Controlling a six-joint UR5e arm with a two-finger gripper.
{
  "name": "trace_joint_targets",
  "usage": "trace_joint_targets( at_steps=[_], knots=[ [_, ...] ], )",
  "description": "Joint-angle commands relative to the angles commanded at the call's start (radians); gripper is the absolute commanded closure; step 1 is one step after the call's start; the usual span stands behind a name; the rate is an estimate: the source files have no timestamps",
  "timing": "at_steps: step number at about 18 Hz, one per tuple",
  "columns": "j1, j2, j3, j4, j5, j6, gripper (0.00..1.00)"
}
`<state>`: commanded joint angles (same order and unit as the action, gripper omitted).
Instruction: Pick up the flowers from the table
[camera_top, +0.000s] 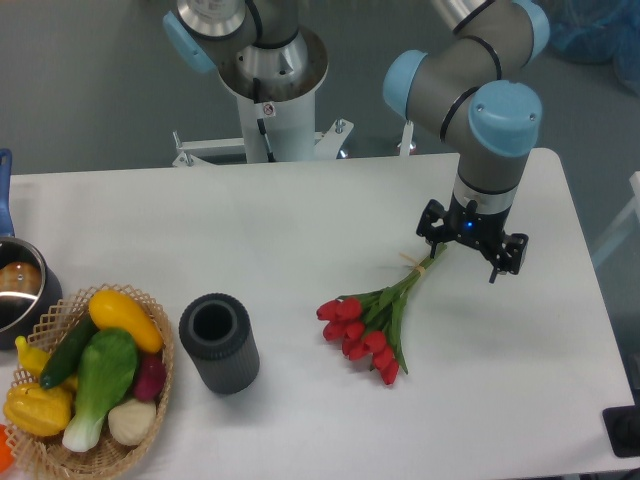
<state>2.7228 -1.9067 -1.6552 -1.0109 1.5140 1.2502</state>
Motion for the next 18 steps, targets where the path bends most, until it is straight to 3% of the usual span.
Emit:
trace_joint_targets(
  at_steps=[13,18],
  knots=[
    [0.003,-0.003,-0.005,0.009,-0.020,-0.002,0.00],
    [0.008,-0.006,-0.063,0.026,-0.026,0.000,0.00]
  ],
)
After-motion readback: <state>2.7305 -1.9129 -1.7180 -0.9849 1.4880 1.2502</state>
